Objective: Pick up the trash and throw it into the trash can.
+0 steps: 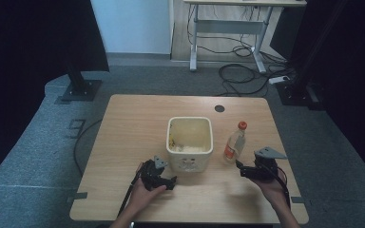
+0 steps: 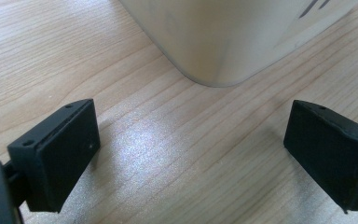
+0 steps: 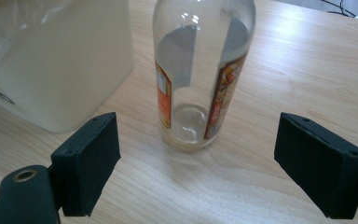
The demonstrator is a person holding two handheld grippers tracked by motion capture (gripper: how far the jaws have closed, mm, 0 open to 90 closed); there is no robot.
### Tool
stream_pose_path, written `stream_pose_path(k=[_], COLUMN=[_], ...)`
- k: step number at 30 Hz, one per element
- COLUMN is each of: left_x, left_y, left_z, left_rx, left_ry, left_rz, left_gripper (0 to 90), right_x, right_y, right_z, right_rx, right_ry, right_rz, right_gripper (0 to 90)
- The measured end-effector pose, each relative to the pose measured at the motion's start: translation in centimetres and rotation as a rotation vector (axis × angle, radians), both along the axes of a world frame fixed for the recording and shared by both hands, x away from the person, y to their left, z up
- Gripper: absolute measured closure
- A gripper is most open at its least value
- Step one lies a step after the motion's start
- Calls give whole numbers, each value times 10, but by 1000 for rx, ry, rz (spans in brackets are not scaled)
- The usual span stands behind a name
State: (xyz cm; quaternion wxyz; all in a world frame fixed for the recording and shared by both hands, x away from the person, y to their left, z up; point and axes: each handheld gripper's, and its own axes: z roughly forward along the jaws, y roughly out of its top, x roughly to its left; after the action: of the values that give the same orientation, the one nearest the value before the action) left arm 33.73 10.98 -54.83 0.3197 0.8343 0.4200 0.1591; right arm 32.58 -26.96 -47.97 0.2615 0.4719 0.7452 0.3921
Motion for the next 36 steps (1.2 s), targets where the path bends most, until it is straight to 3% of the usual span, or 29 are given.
stream_pose_path(k=[22, 27, 36], left_x=[0, -1, -1], left_y=[0, 0, 0], left_z=[0, 0, 0], left_rx=[-1, 0, 0], left_ry=[1, 2, 2], left_rz=[1, -1, -7], left_gripper=[34, 34, 34], right_x=[20, 25, 36], right_y=[17, 17, 23], right_z=[24, 31, 42], right_rx=[-20, 11, 9], right_ry=[-46, -44, -72], right_rz=[-24, -33, -42], right_gripper=[219, 228, 277])
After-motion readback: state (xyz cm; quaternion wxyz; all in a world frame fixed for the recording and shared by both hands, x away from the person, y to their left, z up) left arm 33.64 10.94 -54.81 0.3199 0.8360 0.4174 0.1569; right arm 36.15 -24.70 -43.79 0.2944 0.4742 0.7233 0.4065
